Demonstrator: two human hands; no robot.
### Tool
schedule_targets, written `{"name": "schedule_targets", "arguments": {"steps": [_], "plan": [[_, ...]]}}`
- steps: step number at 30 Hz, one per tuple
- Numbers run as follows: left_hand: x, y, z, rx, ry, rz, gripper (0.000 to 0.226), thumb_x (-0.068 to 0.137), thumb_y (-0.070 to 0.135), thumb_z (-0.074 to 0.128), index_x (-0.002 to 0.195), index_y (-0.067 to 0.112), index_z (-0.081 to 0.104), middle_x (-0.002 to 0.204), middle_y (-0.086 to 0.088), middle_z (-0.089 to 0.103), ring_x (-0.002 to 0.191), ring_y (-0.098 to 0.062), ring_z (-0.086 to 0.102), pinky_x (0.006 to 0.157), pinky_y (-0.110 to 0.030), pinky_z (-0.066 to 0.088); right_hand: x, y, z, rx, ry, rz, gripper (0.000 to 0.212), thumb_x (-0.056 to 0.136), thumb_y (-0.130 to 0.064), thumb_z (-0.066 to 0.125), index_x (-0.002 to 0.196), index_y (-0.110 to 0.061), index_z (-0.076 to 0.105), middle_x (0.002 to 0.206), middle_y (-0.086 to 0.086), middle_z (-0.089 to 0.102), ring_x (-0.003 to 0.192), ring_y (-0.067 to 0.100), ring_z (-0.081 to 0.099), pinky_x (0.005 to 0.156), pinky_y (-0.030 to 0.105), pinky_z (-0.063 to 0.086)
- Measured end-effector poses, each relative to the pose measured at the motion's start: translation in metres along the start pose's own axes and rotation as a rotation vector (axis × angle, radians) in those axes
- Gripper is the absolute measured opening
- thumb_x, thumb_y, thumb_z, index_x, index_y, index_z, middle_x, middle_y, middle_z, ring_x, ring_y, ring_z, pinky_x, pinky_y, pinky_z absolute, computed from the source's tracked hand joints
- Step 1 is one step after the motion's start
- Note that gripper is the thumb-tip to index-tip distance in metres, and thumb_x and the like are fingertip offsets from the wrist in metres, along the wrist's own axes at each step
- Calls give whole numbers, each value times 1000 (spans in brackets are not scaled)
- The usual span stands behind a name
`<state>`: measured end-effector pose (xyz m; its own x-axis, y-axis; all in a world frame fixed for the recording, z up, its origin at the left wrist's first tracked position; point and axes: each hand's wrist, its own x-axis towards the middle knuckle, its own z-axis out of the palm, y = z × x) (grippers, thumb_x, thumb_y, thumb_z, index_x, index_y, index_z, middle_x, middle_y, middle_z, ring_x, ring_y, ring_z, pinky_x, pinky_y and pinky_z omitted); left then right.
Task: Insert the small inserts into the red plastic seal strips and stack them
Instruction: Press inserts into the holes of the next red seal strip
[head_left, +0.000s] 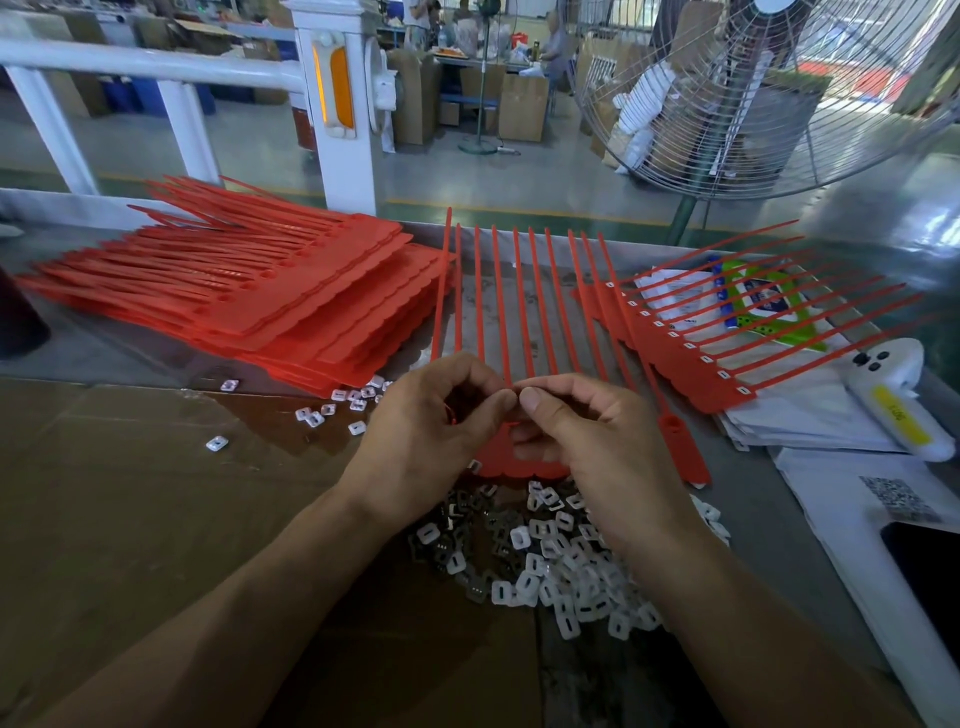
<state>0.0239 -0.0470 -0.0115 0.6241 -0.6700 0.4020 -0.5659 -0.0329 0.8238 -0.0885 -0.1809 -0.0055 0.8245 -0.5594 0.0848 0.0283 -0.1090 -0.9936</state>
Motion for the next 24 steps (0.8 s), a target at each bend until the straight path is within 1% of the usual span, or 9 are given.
{"name": "schedule_targets", "arguments": {"steps": [2, 3, 6, 10, 12, 14, 15, 19, 24], "plan": [[0, 0, 0, -31, -2, -5, 7, 97, 25, 69, 92, 21, 70, 84, 3, 72, 78, -19, 69, 70, -43, 58, -1, 0, 0, -5, -7, 2, 12, 100, -25, 67, 99, -21, 79, 92, 0, 79, 85, 16, 76, 73, 27, 61], [0, 0, 0, -45, -2, -7, 7, 97, 26, 69, 92, 21, 70, 85, 4, 73, 80, -19, 70, 71, -42, 59, 0, 0, 0, -15, -10, 4, 12, 100, -26, 67, 98, -22, 79, 92, -1, 78, 84, 15, 76, 72, 26, 61], [1, 0, 0, -58, -7, -10, 8, 97, 27, 69, 92, 21, 71, 85, 5, 73, 80, -15, 70, 71, -32, 58, 0, 0, -1, -42, -33, 24, 14, 101, -27, 65, 97, -23, 78, 92, -3, 78, 84, 13, 74, 70, 25, 60], [2, 0, -1, -60, -27, -5, 3, 95, 26, 71, 95, 23, 70, 85, 7, 72, 80, -13, 69, 70, -25, 56, 0, -1, 0, -81, -49, 40, 19, 104, -24, 60, 96, -20, 76, 89, -3, 77, 82, 10, 72, 68, 22, 58], [1, 1, -1, -12, -40, 39, 10, 94, 20, 72, 103, 24, 69, 85, 7, 70, 80, -15, 69, 70, -28, 56, 0, -2, 0, -106, -62, 39, 20, 105, -24, 57, 97, -20, 76, 89, -2, 76, 83, 10, 72, 68, 20, 57], [1, 2, -2, 85, -62, 112, 18, 93, 14, 72, 107, 24, 70, 87, 10, 69, 83, -15, 68, 71, -30, 56, -1, -2, 0, -123, -73, 42, 21, 106, -23, 56, 97, -20, 75, 87, -4, 76, 83, 9, 71, 69, 19, 56], [1, 2, -2, 134, -70, 145, 19, 92, 13, 72, 107, 24, 70, 87, 11, 68, 84, -14, 68, 71, -28, 55, -1, -2, 0, -130, -74, 45, 21, 106, -23, 56, 98, -20, 74, 87, -5, 75, 83, 9, 71, 69, 19, 56], [3, 4, -7, 264, -63, 216, 15, 92, 15, 73, 104, 22, 71, 90, 13, 66, 84, -10, 63, 69, -13, 45, -1, -2, 1, -160, -68, 49, 20, 107, -24, 55, 100, -20, 73, 87, -6, 75, 82, 9, 70, 69, 19, 56], [3, 5, -10, 328, -67, 265, 13, 92, 18, 72, 105, 20, 73, 92, 12, 64, 80, -10, 60, 69, -11, 42, -2, -2, 0, -183, -64, 37, 19, 106, -24, 56, 99, -20, 73, 82, -9, 74, 76, 4, 68, 65, 13, 53]]}}
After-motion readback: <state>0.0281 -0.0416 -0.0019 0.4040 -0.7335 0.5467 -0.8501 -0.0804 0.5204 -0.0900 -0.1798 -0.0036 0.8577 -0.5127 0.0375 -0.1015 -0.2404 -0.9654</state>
